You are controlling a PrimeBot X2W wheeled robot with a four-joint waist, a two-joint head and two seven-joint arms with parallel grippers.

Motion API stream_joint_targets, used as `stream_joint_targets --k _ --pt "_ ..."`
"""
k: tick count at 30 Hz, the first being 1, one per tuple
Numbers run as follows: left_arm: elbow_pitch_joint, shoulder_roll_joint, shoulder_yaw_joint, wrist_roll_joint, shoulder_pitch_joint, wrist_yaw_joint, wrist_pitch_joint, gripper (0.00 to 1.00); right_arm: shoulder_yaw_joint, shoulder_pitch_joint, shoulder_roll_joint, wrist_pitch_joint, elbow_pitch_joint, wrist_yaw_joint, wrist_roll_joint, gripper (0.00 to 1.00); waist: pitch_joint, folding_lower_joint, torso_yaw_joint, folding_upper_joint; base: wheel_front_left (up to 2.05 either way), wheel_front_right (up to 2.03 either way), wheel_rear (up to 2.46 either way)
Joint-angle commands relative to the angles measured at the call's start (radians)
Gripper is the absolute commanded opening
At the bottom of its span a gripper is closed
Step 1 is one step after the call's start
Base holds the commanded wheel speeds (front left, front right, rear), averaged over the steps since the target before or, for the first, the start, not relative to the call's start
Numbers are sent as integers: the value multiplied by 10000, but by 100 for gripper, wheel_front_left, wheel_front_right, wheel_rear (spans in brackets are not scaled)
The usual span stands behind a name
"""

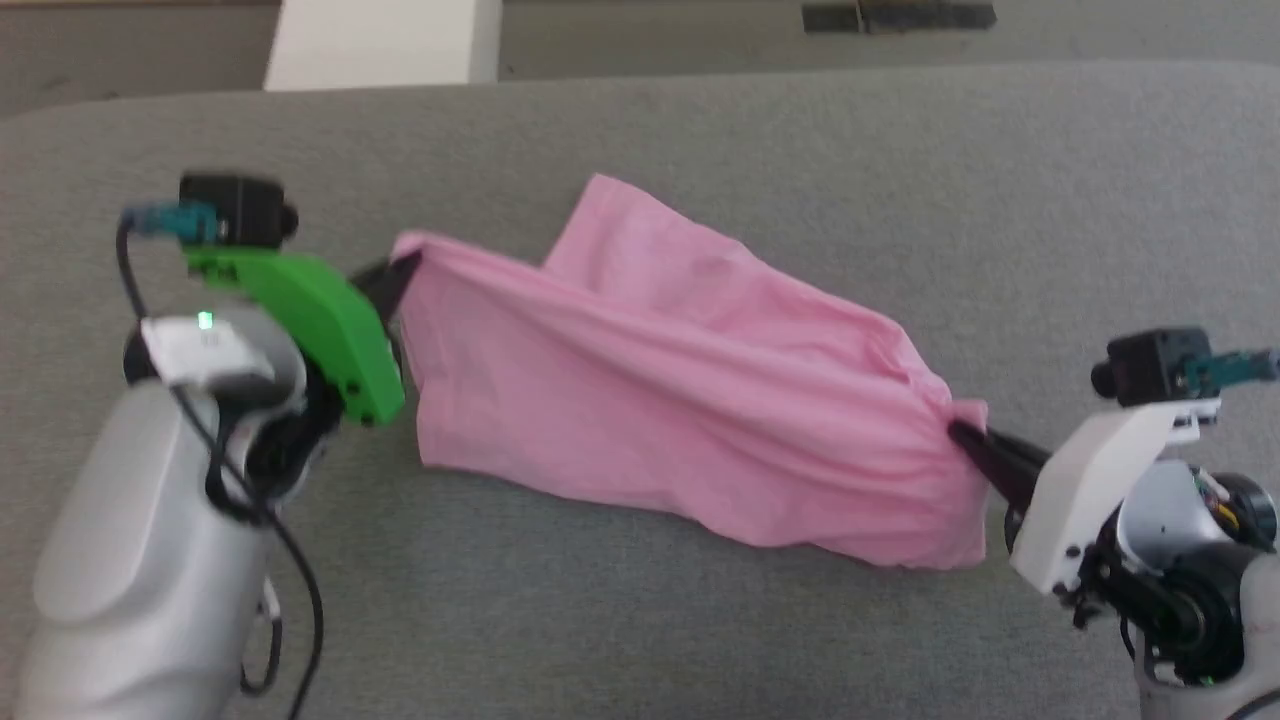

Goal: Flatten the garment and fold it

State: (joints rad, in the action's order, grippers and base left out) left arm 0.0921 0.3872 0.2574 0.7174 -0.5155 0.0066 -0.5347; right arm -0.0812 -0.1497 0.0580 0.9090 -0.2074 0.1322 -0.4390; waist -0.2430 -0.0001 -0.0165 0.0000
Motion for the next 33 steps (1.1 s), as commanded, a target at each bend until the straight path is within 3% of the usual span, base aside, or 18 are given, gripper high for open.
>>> stream_joint_targets --k 1,8,21,22,23,24,25,26,33 --pt "371 -19 91 -112 -577 -128 -34 0 -25 -350 -30 -149 164 -15 26 0 -1048 1 -817 0 0 0 0" --pt "2234 55 520 -798 -2791 -472 -103 0 139 -1581 -72 -849 1153 -15 5 0 -2096 1 -1711 0 0 0 0" --pt "4080 -124 1146 -1489 -4580 -670 33 0 394 -2366 -76 -1772 2254 -15 -257 0 -2885 1 -2193 0 0 0 0" --pt "4197 -125 1146 -1518 -4628 -643 101 0 462 -2403 -76 -1849 2270 -15 -315 4 -2897 1 -2211 0 0 0 0" --pt "4322 -122 1153 -1533 -4649 -627 132 0 525 -2431 -76 -1945 2277 -15 -421 36 -2894 1 -2227 0 0 0 0" --pt "4400 -136 1123 -1515 -4657 -606 206 13 596 -2446 -77 -2021 2260 -15 -481 100 -2879 1 -2233 0 0 0 0" --pt "4491 -162 1113 -1508 -4654 -598 305 79 647 -2442 -77 -2141 2222 -15 -563 100 -2841 1 -2222 0 0 0 0" --pt "4560 -183 1130 -1514 -4646 -611 377 100 680 -2415 -77 -2225 2177 -15 -623 100 -2798 1 -2192 0 0 0 0" --pt "4468 -362 1308 -1690 -4420 -789 1557 100 178 -1370 -77 -3364 908 -15 -426 100 -2049 1 -1592 0 0 0 0"
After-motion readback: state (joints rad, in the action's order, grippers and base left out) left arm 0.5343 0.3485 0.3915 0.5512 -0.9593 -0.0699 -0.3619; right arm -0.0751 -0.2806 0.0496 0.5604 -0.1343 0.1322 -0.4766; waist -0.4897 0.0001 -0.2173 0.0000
